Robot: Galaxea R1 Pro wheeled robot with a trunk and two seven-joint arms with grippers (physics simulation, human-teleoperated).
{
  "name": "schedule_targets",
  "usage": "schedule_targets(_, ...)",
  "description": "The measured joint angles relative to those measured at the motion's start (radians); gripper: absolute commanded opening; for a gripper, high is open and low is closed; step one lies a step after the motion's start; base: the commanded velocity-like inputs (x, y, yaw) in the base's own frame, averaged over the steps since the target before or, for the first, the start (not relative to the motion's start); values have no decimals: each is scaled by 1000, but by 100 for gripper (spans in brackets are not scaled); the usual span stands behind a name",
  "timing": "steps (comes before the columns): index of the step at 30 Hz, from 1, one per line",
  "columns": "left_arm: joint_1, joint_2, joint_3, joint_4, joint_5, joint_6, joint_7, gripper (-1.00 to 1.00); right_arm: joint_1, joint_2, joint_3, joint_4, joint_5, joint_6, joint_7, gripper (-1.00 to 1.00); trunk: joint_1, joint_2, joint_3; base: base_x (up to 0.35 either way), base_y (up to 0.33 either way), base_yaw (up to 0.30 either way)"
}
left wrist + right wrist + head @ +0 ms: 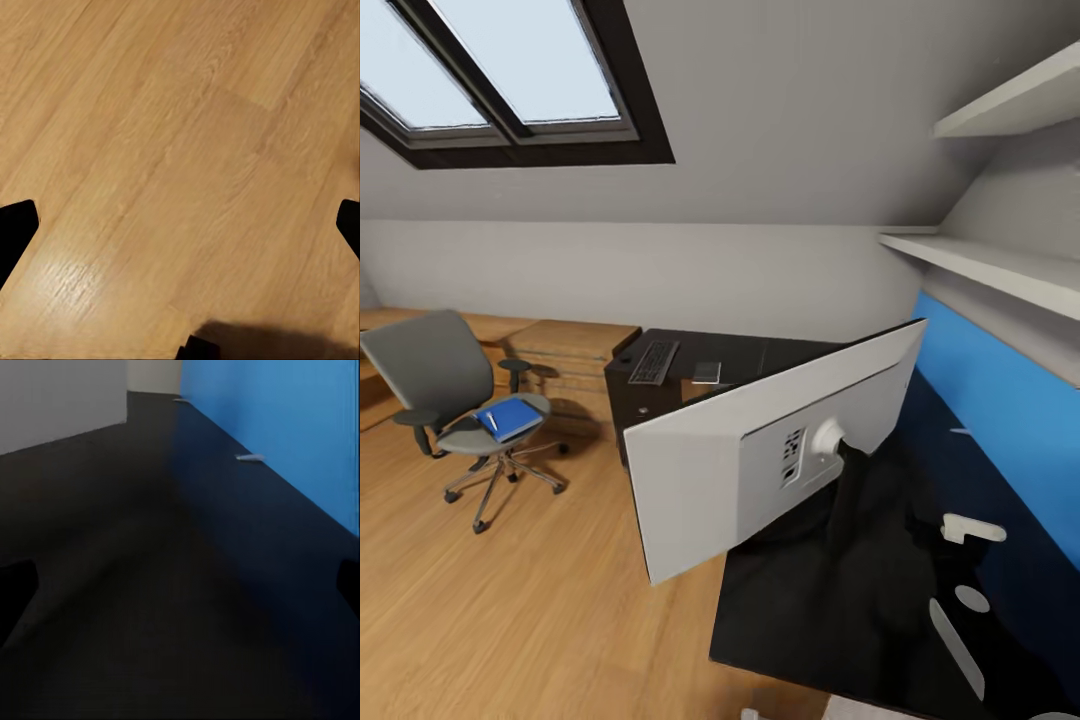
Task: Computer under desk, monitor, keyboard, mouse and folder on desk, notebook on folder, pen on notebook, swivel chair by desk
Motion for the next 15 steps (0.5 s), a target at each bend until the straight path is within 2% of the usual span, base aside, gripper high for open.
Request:
schedule_targets(5,0,0,0,1,0,0,0,100,0,0,0,0,0,0,0,100,0,0,0,-281,0,0)
schedule_targets(10,0,0,0,0,0,0,0,100,0,0,1,0,0,0,0,100,-1,0,0,-53,-22,0)
schedule_targets(15,0,-2,-2,0,0,-1,0,100,0,0,0,-1,0,0,0,100,-1,0,0,-8,-226,0)
